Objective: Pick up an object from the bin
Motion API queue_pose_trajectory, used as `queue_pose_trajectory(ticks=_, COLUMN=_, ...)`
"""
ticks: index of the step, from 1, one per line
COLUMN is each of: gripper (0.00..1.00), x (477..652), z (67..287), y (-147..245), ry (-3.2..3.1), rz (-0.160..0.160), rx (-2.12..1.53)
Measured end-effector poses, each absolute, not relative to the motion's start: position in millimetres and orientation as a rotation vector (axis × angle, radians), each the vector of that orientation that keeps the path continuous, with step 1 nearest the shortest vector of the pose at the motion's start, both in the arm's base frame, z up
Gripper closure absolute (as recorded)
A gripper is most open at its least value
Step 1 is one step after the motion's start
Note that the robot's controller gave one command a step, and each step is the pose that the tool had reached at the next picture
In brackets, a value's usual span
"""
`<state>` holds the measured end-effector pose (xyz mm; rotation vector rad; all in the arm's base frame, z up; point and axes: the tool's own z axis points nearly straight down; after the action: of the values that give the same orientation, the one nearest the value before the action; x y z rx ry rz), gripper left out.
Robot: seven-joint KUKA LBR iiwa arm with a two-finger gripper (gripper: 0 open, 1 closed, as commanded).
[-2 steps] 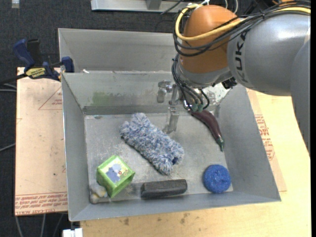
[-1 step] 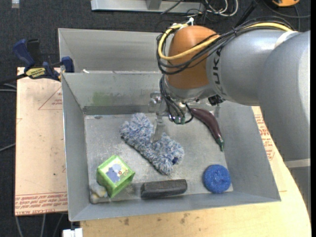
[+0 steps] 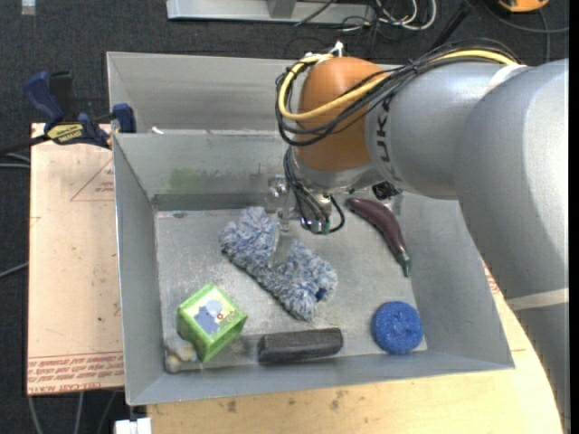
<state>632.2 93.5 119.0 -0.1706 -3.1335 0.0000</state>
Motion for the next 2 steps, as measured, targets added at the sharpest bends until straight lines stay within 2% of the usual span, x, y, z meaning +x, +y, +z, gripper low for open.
queue_pose_trajectory(ticks=1, gripper=0.00, x=627.0, z=130.9, y=94.3, ry=-3.114, rz=-0.002, rx=-0.421)
queue_pose_trajectory(ticks=2, gripper=0.00, x=624.8, z=79.6, y=98.5, ry=-3.121, rz=-0.003, rx=-0.400)
